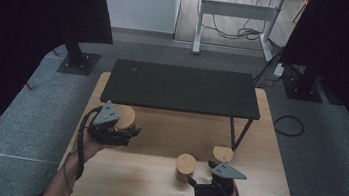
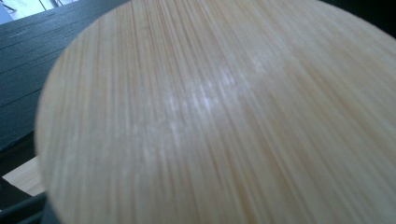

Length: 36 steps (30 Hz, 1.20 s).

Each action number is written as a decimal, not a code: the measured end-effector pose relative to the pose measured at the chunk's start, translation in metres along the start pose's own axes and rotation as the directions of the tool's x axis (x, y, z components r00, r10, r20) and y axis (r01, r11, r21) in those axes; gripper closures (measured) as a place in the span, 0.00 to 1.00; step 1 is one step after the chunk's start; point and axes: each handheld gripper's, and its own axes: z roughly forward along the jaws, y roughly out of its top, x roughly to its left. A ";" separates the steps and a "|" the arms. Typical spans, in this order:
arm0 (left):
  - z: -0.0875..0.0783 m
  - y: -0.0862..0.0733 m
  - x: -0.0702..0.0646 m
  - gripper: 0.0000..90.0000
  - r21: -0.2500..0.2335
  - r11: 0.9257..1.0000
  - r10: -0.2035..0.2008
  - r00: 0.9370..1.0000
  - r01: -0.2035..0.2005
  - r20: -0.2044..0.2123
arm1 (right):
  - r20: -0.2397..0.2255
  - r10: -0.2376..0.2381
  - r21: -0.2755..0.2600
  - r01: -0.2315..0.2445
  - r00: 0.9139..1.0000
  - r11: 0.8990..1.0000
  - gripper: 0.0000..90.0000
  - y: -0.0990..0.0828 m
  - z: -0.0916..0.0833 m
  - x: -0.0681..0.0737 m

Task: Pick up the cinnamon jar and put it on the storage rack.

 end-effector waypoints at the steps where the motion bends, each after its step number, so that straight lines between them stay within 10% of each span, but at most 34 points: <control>1: 0.000 0.000 0.000 0.28 0.000 1.000 0.000 1.000 0.000 0.000 | -0.001 0.000 0.000 0.000 1.000 1.000 0.03 0.000 0.000 0.000; 36: 0.006 0.031 0.013 0.28 -0.016 1.000 0.027 0.999 -0.027 0.022 | 0.004 -0.007 0.017 0.007 1.000 1.000 0.03 0.001 0.001 0.001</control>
